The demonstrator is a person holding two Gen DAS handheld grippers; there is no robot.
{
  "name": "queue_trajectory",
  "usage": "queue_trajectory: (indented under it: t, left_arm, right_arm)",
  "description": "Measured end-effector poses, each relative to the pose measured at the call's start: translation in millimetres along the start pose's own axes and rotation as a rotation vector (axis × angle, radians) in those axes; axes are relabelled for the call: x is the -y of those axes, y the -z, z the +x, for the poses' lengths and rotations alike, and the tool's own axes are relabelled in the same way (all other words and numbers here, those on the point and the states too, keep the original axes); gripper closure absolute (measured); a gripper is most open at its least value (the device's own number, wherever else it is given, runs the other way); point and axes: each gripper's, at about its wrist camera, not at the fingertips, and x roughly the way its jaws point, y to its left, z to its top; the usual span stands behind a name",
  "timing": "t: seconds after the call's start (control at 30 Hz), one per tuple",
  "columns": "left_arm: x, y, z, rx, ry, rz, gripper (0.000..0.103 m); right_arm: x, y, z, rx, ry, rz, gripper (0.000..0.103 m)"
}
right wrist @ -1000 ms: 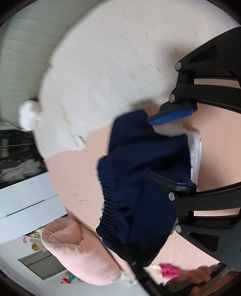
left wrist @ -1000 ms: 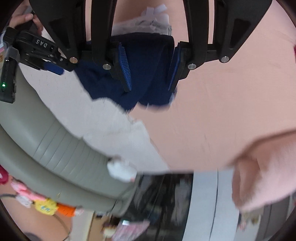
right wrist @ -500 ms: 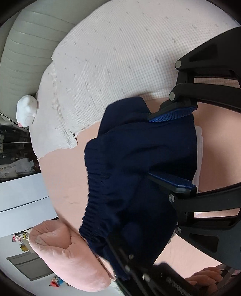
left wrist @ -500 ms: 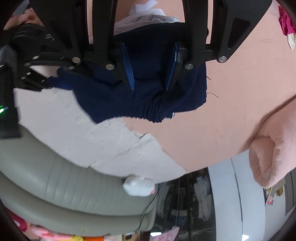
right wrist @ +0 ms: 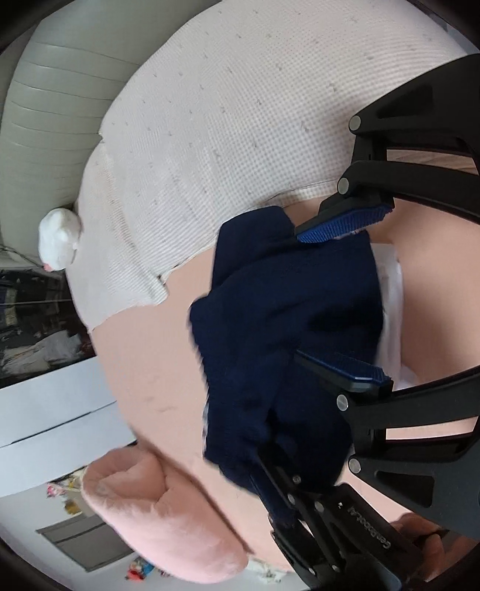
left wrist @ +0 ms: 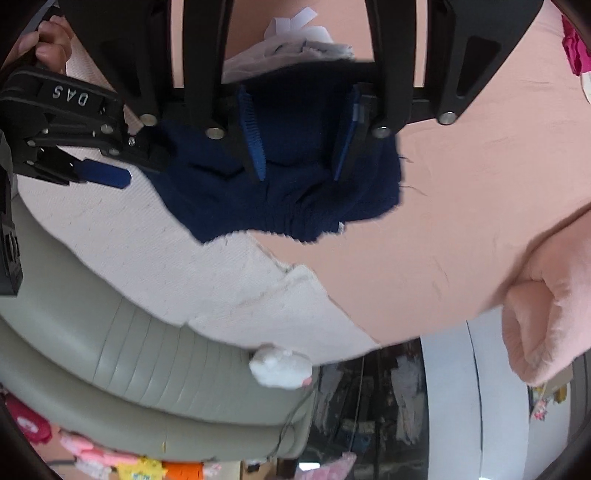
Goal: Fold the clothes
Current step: 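Open both grippers to release the shorts on the stack and withdraw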
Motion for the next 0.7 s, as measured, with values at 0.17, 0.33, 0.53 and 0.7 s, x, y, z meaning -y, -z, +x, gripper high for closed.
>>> queue_trajectory:
  t: [0.17, 0.33, 0.53, 0.7]
  left_arm:
    - [-19.2, -5.9, -40.1, 0.034, -0.099, -0.010, 0.039]
    - [-63.8, -0.1, -75.6, -0.001, -0.207, -0.082, 0.038]
    - [-134.2, 21.2, -124.0, -0.041, -0.293, -0.163, 0.032]
    - [-182.8, 38.9, -174.7, -0.036, -0.349, -0.211, 0.032]
  right_arm:
    - [-17.9, 1.4, -35.9, 0.031, -0.001, -0.014, 0.024]
    - [-68.6, 4.5, -67.5, 0.067, -0.013, -0.089, 0.011]
    - [-141.6, 10.0, -76.6, 0.041, -0.077, -0.140, 0.001]
    - [-196.6, 15.9, -89.0, 0.045, -0.097, -0.174, 0.001]
